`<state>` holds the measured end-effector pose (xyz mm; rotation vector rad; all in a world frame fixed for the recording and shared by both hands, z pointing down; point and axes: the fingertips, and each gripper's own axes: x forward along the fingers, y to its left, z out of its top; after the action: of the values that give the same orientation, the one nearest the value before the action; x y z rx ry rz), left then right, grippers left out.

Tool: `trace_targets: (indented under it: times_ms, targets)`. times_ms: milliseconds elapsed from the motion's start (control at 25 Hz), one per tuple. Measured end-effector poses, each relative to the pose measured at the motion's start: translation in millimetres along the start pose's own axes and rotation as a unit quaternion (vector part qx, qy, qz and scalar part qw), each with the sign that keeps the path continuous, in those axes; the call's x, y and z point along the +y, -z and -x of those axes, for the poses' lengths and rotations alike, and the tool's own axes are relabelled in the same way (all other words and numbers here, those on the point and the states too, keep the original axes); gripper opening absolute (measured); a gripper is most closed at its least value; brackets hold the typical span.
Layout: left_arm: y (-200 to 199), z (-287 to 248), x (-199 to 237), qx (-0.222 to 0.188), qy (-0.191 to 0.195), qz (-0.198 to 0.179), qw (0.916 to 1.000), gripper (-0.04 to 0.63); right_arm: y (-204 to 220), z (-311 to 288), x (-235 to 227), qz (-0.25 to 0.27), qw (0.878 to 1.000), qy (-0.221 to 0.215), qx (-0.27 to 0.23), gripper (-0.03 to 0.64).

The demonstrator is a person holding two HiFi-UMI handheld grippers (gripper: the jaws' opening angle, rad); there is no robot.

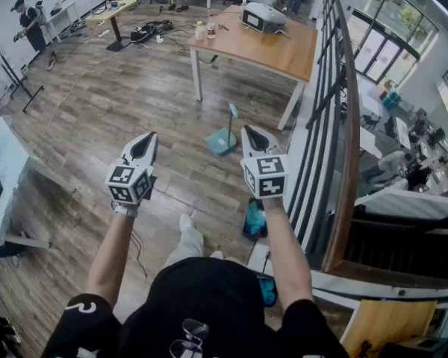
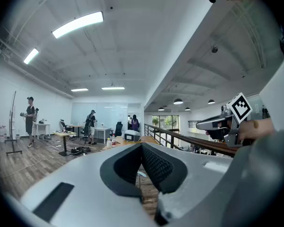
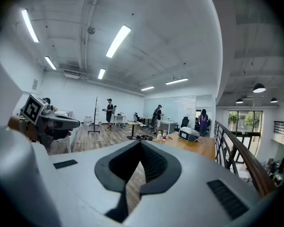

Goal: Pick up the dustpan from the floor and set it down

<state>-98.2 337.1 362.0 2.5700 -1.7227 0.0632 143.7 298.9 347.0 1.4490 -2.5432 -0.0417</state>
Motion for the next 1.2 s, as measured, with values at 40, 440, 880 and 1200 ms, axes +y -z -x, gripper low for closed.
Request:
trace_targets:
  times_ms: [40, 440, 880, 1200]
  targets:
    - [-1.6, -1.2, 0.0, 0.000, 0.000, 0.000, 1.0000, -0.002, -0.7, -0.7, -1.5, -0.001, 1.000, 0.000, 0.000, -0.005]
    - [3.9, -16.7, -3.5, 0.005, 0.003, -0.002, 1.0000, -0.002, 10.9, -9.3, -12.1, -0.013, 1.000, 0.003, 0.007, -0.004]
    - [6.7, -74.3, 2.6, 0.004, 0.018, 0.004, 0.9998, -0.002, 17.9, -42.2, -44.8, -0.019, 1.000, 0.013, 0.020, -0.005]
    - [8.2, -157.9, 42.2, 0.006, 0.029, 0.011, 0.9995, -0.002, 22.3, -118.3, -86.5, -0.022, 0.999, 0.026, 0.031, -0.005]
